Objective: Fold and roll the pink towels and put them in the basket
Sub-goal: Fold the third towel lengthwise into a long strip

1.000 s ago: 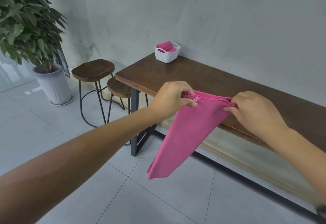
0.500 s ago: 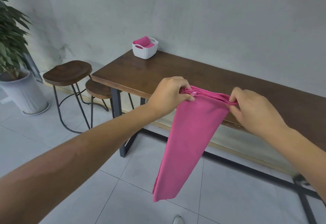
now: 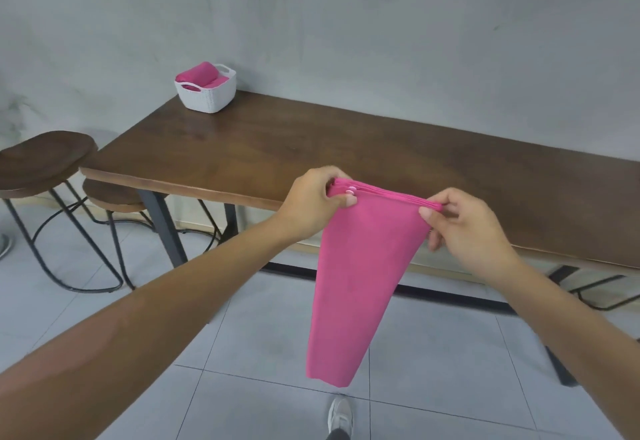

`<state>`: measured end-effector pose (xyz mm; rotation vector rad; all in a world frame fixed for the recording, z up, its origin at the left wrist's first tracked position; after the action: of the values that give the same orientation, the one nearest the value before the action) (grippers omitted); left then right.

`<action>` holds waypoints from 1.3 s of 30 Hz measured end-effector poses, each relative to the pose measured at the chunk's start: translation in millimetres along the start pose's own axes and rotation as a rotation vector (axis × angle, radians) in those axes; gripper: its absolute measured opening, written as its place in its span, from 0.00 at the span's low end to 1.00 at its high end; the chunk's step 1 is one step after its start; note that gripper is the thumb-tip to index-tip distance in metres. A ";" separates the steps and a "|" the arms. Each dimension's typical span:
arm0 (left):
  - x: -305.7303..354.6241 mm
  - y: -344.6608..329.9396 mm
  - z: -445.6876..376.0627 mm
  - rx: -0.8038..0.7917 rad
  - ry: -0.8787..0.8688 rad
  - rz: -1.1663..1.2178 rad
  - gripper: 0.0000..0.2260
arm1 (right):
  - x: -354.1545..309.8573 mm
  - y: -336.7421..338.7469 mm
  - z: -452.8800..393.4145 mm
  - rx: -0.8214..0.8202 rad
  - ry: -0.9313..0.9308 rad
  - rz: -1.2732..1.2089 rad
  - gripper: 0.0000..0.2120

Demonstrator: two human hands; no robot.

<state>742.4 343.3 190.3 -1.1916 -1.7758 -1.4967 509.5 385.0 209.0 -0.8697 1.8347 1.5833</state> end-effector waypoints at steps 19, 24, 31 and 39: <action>-73.3 -151.4 -152.6 0.187 0.220 0.296 0.06 | 158.8 -32.0 -147.5 0.295 -0.168 -0.726 0.05; -95.3 -176.4 -172.6 0.288 0.305 0.306 0.05 | 189.3 -49.5 -179.6 0.308 -0.268 -0.779 0.05; -135.2 -198.7 -173.9 0.426 0.433 0.206 0.04 | 226.7 -73.4 -207.5 0.299 -0.306 -0.704 0.08; -151.4 -199.8 -203.4 0.454 0.407 0.147 0.04 | 243.4 -85.9 -245.8 0.320 -0.286 -0.675 0.08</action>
<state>611.5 104.9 16.2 -0.7125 -1.5908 -1.0769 422.0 106.2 4.8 -0.9234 1.3378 0.9063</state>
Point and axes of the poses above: each hand's wrist, its own z-axis away from the middle knuckle, its own y-axis out of the back of the hand, x = y × z, the point moved 9 cm from there along -z, towards the middle knuckle
